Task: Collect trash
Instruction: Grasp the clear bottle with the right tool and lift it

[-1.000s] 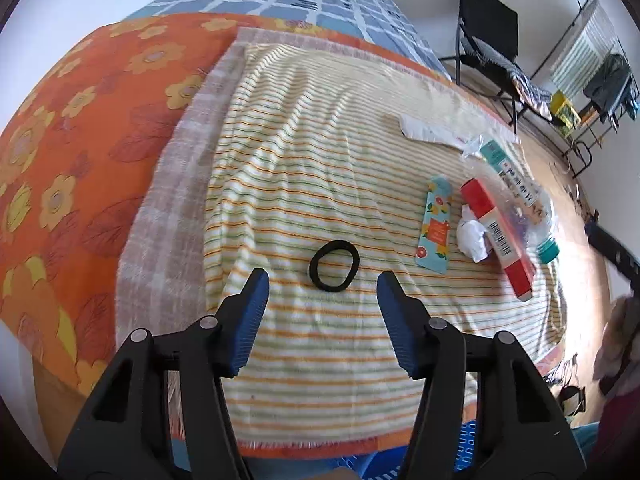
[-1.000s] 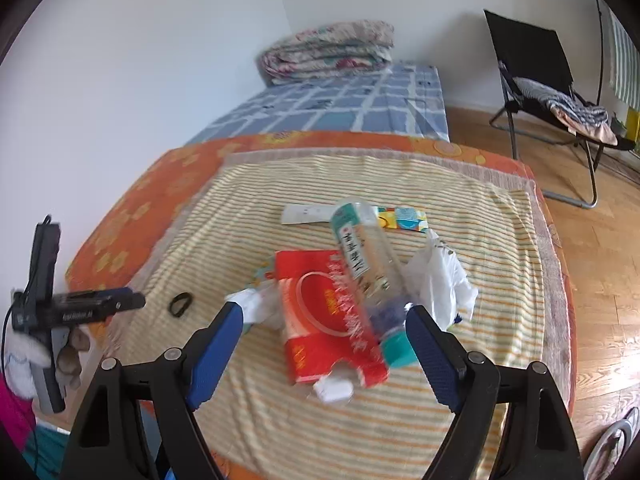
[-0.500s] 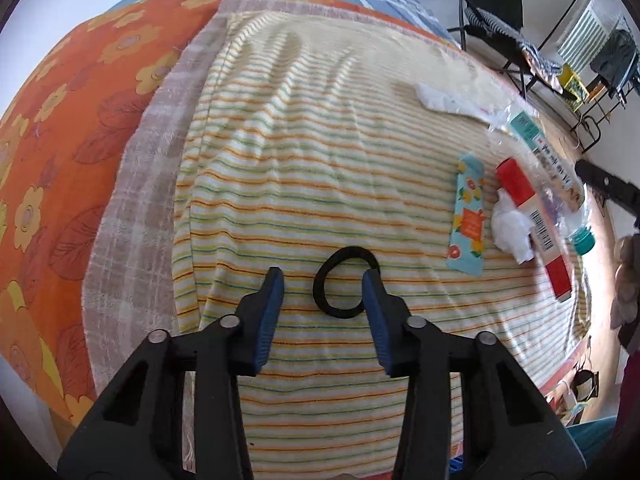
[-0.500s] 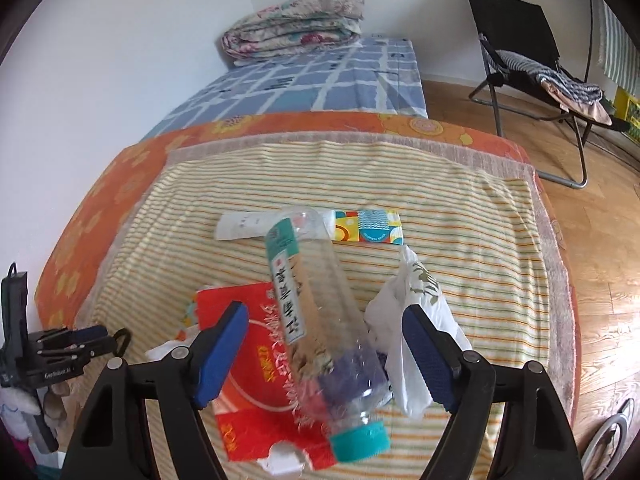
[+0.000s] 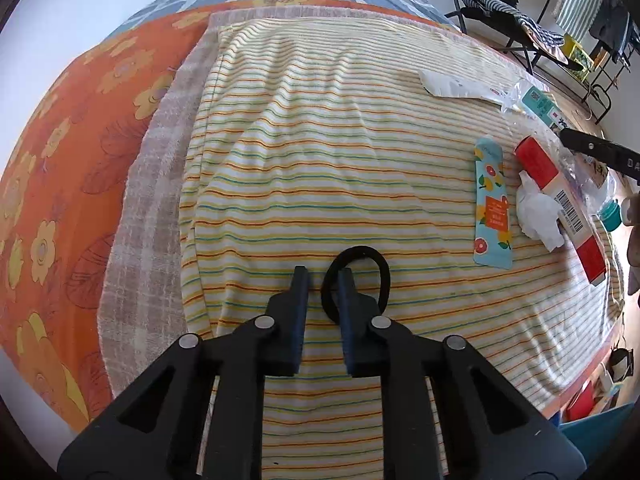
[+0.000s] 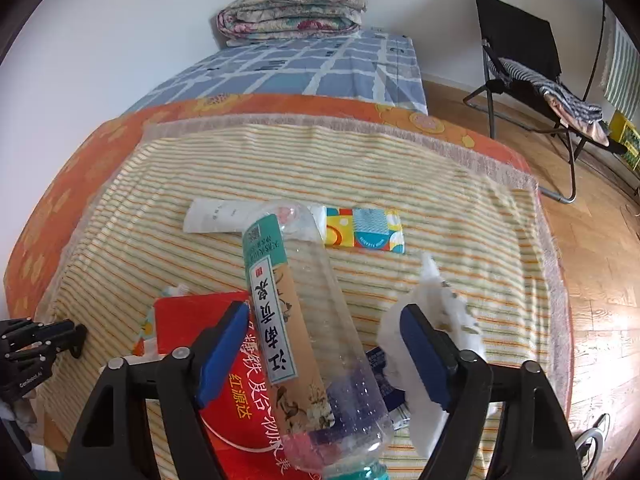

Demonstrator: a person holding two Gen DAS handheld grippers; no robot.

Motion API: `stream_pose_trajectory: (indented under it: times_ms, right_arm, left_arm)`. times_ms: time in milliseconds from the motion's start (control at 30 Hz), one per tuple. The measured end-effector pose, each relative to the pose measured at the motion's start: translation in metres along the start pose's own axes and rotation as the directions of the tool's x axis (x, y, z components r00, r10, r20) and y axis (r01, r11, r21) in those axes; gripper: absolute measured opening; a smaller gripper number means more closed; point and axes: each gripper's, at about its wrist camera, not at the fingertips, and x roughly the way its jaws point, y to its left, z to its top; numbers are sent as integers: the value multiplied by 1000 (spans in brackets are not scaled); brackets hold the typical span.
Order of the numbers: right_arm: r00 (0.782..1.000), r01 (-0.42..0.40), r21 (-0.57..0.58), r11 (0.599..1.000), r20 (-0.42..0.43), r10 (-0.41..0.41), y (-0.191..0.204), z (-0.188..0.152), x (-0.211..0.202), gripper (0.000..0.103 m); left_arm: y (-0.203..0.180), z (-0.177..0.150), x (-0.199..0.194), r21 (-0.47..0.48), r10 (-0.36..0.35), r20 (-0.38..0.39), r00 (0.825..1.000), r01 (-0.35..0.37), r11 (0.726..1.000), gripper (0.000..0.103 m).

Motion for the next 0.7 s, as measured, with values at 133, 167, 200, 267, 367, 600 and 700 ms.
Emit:
stream_pose_trajectory:
  times_ms: [133, 167, 200, 267, 367, 600, 700]
  right_arm:
    - [999, -24, -6, 1000, -23, 24, 4, -3, 7, 62]
    - [999, -21, -9, 1000, -24, 20, 5, -3, 6, 62]
    - [1000, -18, -12, 1000, -23, 17, 6, -2, 6, 62]
    - [999, -30, -7, 1000, -15, 30, 7, -2, 2, 61]
    - [999, -53, 9, 999, 5, 53, 6, -3, -7, 61]
    - [994, -91, 4, 996, 59, 90, 11, -5, -36, 60]
    - [992, -111, 9, 994, 69, 110, 13, -8, -45, 60]
  left_arm:
    - [2, 1, -2, -12, -2, 4, 1000, 2, 1000, 6]
    - [2, 2, -3, -16, -3, 6, 1000, 3, 1000, 5]
    - [3, 2, -4, -20, -4, 9, 1000, 4, 1000, 5]
    - [3, 3, -7, -28, -12, 20, 1000, 12, 1000, 4]
    - [3, 4, -16, -33, -22, 43, 999, 23, 999, 4]
    - [-1, 5, -30, -6, -8, 96, 995, 9, 1000, 4]
    - [-1, 7, -26, -14, -21, 71, 997, 22, 1000, 14]
